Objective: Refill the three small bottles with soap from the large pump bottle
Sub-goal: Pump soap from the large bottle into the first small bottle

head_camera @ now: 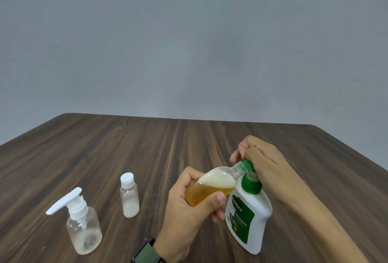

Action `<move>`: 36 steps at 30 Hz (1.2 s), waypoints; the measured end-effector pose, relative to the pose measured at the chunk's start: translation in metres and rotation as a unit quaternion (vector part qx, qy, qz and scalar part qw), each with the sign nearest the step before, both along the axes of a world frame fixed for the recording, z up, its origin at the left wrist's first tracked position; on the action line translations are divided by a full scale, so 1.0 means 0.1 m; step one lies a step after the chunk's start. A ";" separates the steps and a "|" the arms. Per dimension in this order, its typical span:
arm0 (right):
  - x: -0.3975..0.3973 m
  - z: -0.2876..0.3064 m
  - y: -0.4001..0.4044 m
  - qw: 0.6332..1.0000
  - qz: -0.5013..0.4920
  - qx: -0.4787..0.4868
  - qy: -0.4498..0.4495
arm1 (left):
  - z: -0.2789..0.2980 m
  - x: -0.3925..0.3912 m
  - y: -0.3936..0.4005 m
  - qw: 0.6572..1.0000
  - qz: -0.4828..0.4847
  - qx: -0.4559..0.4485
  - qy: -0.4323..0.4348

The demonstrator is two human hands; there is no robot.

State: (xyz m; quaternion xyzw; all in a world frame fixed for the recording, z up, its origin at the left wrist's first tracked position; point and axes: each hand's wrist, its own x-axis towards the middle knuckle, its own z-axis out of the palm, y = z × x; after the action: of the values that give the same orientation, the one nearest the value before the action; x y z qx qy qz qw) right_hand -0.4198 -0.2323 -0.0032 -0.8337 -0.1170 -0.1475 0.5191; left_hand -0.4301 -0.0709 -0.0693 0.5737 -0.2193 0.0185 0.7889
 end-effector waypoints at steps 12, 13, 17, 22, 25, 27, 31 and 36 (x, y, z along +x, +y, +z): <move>-0.01 -0.01 -0.01 1.000 -0.007 0.004 0.007 | -0.04 0.00 -0.02 1.000 0.001 0.002 -0.006; -0.01 0.00 -0.01 1.000 -0.009 -0.004 0.006 | -0.04 0.00 -0.02 1.000 0.003 0.002 -0.006; -0.03 -0.05 0.02 1.000 -0.013 0.020 0.005 | -0.03 -0.01 -0.03 1.000 0.001 -0.004 -0.004; -0.05 -0.13 0.04 0.999 -0.022 0.037 0.015 | -0.05 -0.01 -0.03 1.000 0.007 0.006 0.011; -0.05 -0.05 0.03 1.000 -0.015 0.020 0.008 | -0.04 -0.01 -0.02 1.000 0.004 -0.001 0.007; -0.04 0.00 0.02 1.000 -0.007 -0.001 0.009 | -0.05 0.00 -0.03 1.000 0.002 -0.008 0.006; -0.04 0.00 0.02 1.000 -0.006 0.011 0.015 | -0.03 -0.01 -0.03 1.000 0.000 -0.009 0.007; -0.06 -0.13 0.04 0.999 -0.016 0.044 0.028 | -0.06 -0.01 -0.04 1.000 0.001 -0.005 0.021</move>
State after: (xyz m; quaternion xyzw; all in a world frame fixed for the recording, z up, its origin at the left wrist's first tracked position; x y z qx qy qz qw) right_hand -0.4257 -0.2282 -0.0162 -0.8158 -0.0827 -0.1378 0.5556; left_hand -0.4308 -0.0747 -0.0756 0.5701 -0.2024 0.0083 0.7962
